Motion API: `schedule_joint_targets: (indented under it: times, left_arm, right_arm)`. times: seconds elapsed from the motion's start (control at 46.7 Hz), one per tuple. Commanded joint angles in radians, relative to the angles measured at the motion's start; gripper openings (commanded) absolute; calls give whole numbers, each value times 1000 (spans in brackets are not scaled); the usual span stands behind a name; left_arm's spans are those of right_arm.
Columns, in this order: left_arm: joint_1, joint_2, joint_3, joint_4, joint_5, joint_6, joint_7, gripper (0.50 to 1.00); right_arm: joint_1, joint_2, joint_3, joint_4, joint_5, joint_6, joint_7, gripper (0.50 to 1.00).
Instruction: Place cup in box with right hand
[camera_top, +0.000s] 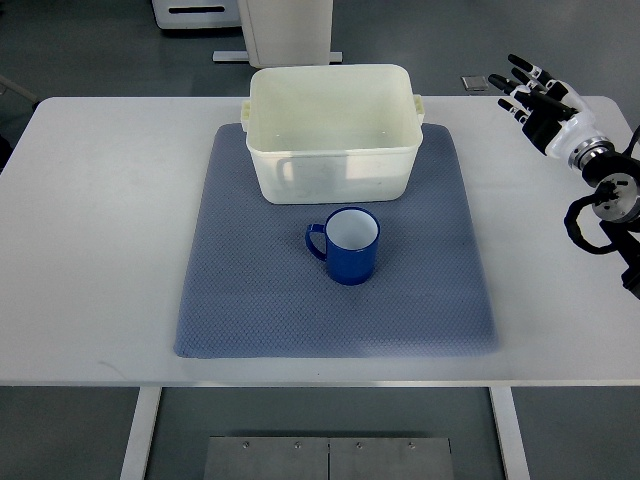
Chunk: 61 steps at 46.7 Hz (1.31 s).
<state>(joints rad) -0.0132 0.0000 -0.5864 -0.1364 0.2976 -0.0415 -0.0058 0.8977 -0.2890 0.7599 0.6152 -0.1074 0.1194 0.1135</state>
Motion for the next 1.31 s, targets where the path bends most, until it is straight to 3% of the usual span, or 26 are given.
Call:
schedule_joint_targets:
  times: [0.0, 0.3, 1.006, 1.284]
  left_arm:
    - [-1, 0, 0, 0, 0, 0, 0, 1000]
    - [-1, 0, -1, 0, 0, 0, 0, 1000]
    - [-1, 0, -1, 0, 0, 0, 1, 1000]
    - [-1, 0, -1, 0, 0, 0, 1, 1000]
  right_arm:
    - [-5, -2, 1, 0, 0, 0, 0, 1000]
    - [-11, -24, -2, 5, 0, 71, 0, 1000]
    - [18, -21, -4, 11, -14, 88, 3, 1000]
    - [64, -29, -4, 43, -28, 164, 3, 1000]
